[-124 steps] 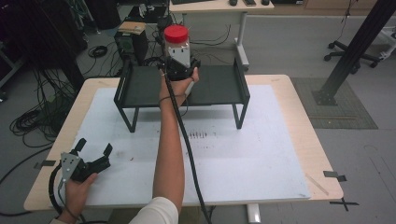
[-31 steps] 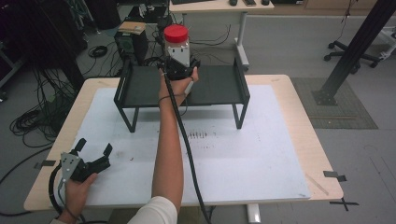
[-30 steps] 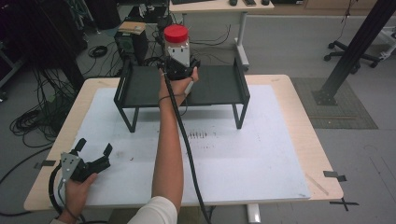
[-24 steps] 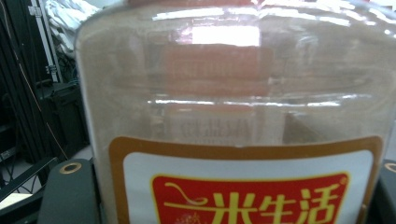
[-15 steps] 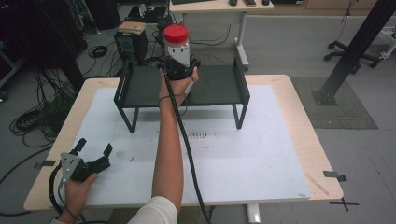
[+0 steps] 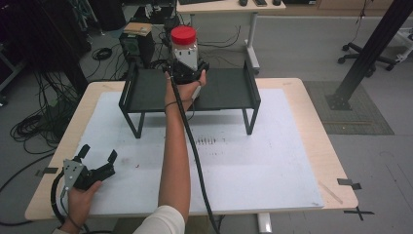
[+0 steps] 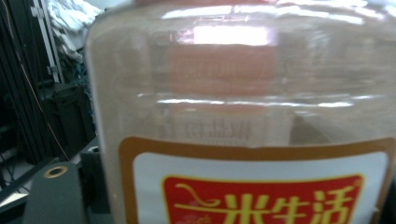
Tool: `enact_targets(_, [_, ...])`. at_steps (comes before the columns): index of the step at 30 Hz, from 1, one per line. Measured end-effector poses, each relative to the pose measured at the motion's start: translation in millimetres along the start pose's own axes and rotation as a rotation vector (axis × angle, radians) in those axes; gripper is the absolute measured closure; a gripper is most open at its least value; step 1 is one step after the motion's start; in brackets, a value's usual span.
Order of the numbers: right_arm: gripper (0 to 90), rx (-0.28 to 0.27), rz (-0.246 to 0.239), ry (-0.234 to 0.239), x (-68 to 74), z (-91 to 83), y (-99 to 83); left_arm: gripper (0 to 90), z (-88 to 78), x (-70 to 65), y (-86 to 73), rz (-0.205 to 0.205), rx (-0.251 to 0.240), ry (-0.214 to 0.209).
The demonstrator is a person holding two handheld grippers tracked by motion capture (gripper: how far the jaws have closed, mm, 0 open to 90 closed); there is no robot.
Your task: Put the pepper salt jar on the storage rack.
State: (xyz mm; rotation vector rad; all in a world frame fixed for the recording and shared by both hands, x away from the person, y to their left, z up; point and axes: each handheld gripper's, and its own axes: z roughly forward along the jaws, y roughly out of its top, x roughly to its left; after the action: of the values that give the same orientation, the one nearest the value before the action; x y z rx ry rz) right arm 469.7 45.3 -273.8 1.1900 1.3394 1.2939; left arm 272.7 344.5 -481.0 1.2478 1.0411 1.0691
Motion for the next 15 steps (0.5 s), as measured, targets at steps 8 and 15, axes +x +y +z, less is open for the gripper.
enact_targets(8, [2.4, -0.033, -0.002, -0.02, 3.6, -6.8, 4.3, 1.2, 0.0, 0.1, 0.0, 0.001, -0.001, 0.0])
enact_targets(15, [1.3, -0.041, 0.001, -0.019, 3.2, -15.4, 9.3, 1.2, -0.1, 0.1, 0.0, 0.001, -0.002, 0.0])
